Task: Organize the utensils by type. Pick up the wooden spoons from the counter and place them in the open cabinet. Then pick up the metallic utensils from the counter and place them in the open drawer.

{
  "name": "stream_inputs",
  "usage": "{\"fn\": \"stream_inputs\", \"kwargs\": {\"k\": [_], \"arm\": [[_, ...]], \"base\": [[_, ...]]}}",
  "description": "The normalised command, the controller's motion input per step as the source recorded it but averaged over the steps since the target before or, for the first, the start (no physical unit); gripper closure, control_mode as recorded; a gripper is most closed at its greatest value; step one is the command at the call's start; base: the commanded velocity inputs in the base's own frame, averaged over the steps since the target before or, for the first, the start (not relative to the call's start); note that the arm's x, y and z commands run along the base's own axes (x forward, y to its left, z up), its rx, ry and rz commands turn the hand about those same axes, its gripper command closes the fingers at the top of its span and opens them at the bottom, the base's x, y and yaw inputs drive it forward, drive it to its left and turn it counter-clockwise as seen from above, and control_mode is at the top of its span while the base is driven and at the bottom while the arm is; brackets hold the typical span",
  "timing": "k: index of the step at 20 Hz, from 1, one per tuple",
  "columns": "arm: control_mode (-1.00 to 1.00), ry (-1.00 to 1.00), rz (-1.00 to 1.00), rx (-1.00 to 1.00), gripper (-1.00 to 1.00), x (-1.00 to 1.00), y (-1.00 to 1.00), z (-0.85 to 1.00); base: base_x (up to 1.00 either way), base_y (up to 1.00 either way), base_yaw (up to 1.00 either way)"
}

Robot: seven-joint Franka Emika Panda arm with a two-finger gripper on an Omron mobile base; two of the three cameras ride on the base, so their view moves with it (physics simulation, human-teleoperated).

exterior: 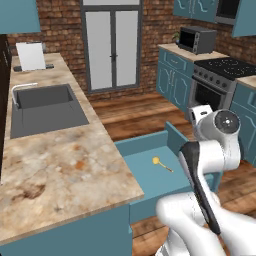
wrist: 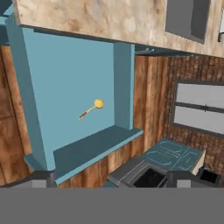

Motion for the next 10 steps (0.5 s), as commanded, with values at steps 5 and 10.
{"fn": "stream_inputs", "kwargs": {"k": [5, 10], "arm": [[-1.0, -0.25, 0.14, 0.0, -1.0, -0.76, 0.07, 0.07], [-1.0, 0.0, 0.33, -0.11, -1.0, -0.4, 0.42, 0.08]], "base": [[0.0, 0.0, 0.0], [0.0, 0.0, 0.0]]}}
